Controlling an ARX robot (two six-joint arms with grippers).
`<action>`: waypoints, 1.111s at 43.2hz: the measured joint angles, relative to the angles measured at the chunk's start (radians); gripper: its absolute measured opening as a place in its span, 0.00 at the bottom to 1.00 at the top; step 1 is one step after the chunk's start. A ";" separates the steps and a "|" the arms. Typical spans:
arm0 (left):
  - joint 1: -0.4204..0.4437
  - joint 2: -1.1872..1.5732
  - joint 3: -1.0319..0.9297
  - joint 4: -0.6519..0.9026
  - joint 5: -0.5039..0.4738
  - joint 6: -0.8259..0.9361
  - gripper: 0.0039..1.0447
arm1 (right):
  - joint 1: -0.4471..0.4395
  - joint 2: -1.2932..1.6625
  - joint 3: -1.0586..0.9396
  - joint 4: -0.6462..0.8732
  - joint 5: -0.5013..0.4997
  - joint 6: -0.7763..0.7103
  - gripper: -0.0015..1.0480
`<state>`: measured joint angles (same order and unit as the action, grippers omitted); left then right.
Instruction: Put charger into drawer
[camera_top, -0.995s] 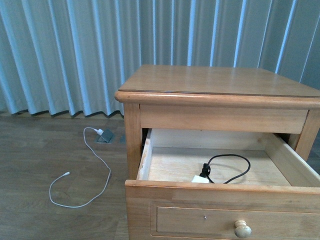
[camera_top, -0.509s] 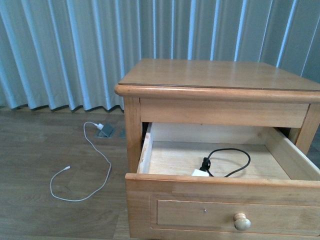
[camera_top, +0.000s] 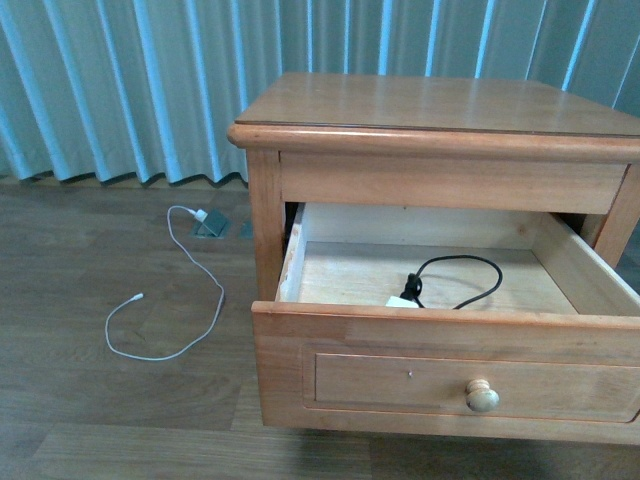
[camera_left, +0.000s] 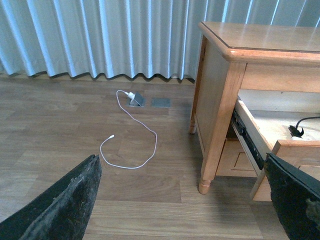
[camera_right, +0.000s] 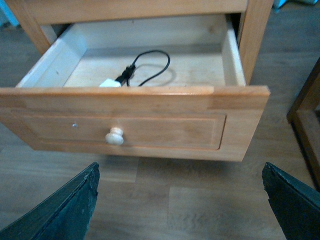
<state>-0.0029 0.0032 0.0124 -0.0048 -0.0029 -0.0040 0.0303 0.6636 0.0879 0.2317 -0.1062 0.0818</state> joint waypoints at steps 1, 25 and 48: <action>0.000 0.000 0.000 0.000 0.000 0.000 0.94 | 0.007 0.028 0.008 0.001 0.000 0.004 0.92; 0.000 0.000 0.000 0.000 0.000 0.000 0.94 | 0.175 0.608 0.214 0.154 0.100 0.119 0.92; 0.000 0.000 0.000 0.000 0.000 0.000 0.94 | 0.293 0.996 0.435 0.300 0.260 0.137 0.92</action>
<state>-0.0029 0.0032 0.0124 -0.0048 -0.0029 -0.0040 0.3233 1.6596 0.5228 0.5320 0.1535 0.2192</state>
